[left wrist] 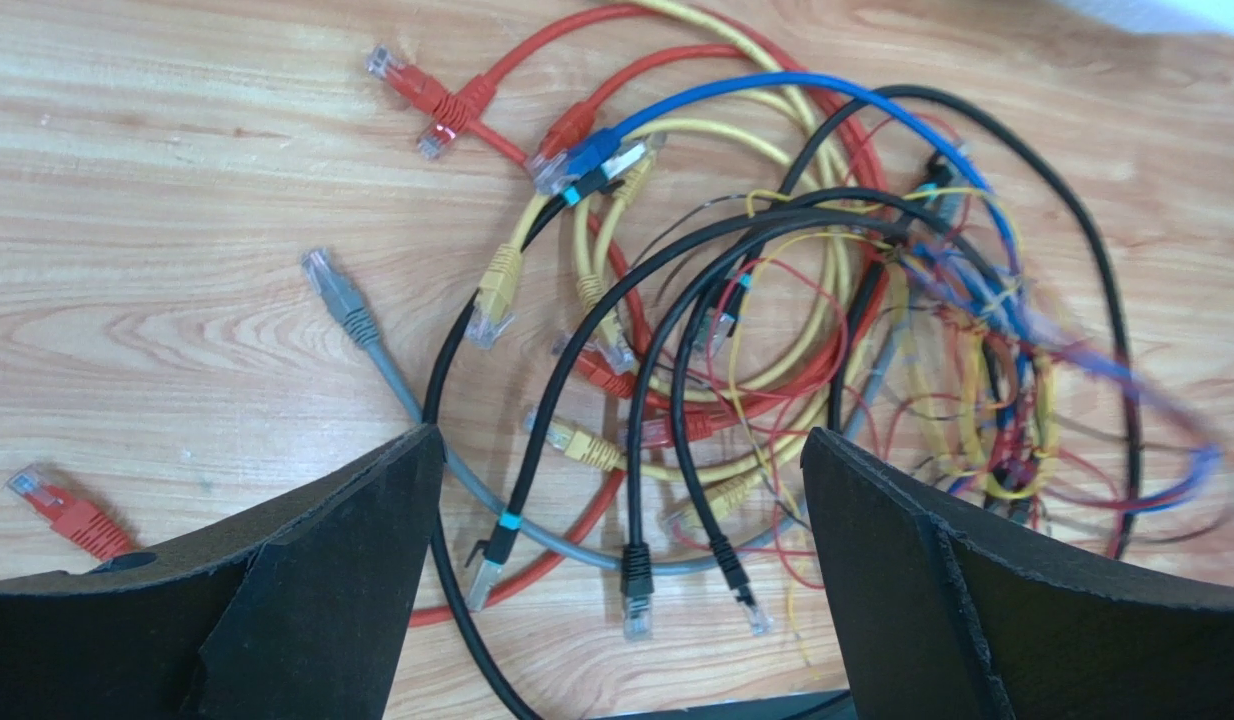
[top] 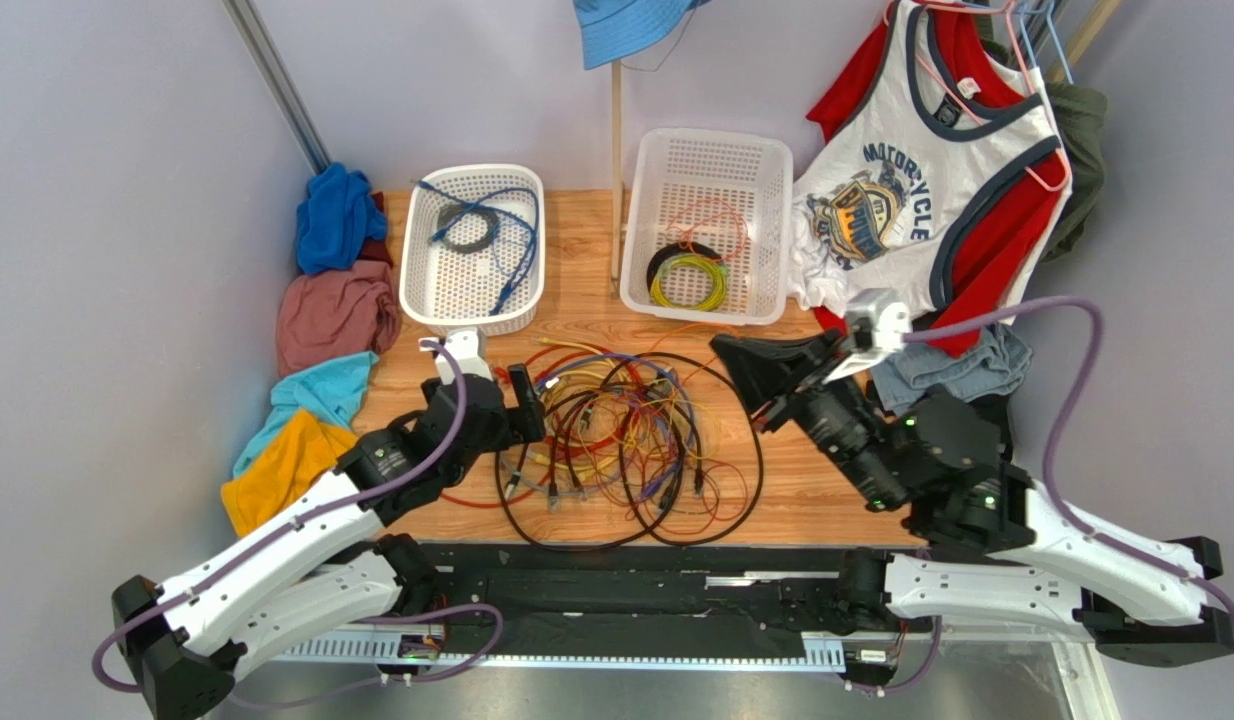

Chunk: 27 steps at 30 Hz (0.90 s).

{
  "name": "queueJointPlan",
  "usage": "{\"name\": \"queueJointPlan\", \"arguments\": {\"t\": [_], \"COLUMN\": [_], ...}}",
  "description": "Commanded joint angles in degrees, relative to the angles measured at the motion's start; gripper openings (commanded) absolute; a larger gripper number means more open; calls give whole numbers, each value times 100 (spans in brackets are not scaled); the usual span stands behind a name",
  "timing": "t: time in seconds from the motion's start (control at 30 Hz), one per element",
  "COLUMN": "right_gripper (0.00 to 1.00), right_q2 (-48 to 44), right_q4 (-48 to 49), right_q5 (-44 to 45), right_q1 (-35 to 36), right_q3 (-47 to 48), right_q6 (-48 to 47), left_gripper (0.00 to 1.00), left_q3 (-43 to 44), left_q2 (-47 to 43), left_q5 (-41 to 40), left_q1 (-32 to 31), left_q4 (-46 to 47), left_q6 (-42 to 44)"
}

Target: Untangle the cables

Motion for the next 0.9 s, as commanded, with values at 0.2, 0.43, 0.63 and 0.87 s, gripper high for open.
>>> {"name": "queueJointPlan", "arguments": {"t": [0.2,0.43,0.63,0.87], "right_gripper": [0,0,0,0], "right_q2": [-219,738,1880,2725], "right_q4": [-331,-479,-866,-1060], "right_q5": [1049,1032,627,65], "right_q1": [-1,-264,-432,-432], "right_q3": [825,1720,3749,5842], "right_q6": [-1213,-1768,-2286,-2419], "left_gripper": [98,95,94,95], "left_q3": [132,-96,-483,-939], "left_q2": [-48,-259,-391,-365], "left_q5": [-164,283,979,1611], "left_q1": [43,43,43,43], "left_q4": [188,521,1364,2750], "left_q6": [-5,12,153,267]}}
